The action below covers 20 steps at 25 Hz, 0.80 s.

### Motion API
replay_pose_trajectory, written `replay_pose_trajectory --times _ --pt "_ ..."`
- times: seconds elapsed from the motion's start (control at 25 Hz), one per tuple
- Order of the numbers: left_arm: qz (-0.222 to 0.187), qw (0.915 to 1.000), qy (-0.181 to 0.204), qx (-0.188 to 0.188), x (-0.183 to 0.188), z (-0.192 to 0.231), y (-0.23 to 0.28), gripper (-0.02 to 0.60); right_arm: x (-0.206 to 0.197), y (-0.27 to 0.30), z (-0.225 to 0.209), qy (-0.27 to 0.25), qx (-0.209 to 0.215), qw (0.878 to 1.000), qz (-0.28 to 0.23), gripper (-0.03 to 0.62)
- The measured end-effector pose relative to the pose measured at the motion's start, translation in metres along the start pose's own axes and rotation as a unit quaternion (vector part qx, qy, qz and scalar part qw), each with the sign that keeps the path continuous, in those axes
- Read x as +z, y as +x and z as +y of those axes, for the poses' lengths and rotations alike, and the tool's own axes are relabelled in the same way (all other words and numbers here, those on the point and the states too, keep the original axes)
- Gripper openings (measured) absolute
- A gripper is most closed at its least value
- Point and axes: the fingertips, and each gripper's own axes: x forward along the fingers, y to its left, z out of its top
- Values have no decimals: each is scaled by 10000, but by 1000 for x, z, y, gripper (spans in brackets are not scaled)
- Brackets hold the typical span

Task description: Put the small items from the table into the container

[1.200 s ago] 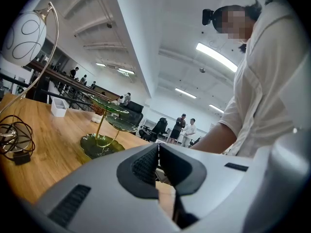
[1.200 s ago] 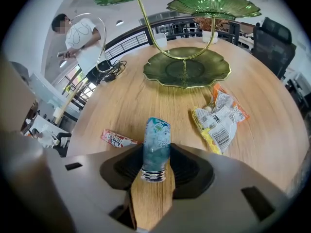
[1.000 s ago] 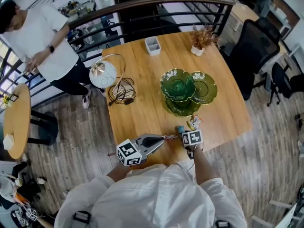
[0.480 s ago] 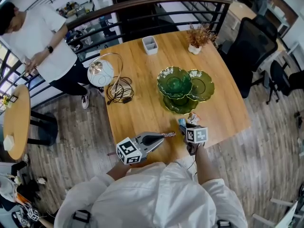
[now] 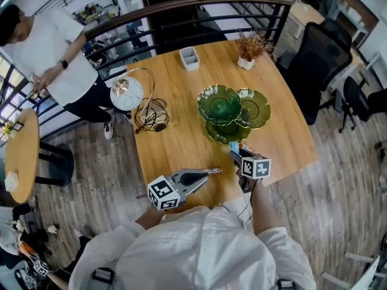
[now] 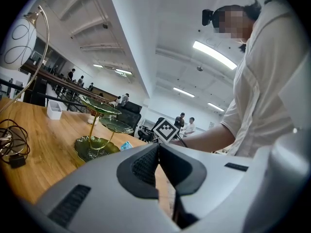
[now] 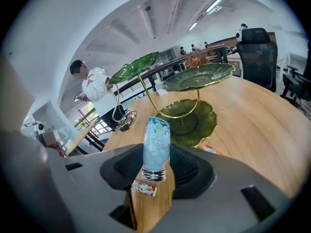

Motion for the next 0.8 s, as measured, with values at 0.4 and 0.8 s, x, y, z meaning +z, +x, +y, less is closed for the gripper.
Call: replay_pose_trajectory --times 0.4,0.8 --pt "-31 10000 15 -9 2 2 0 9 53 -21 6 -3 166 9976 -678 173" --pt "-62 10000 -19 4 2 6 3 9 99 -35 -7 -123 72 9947 -1019 173"
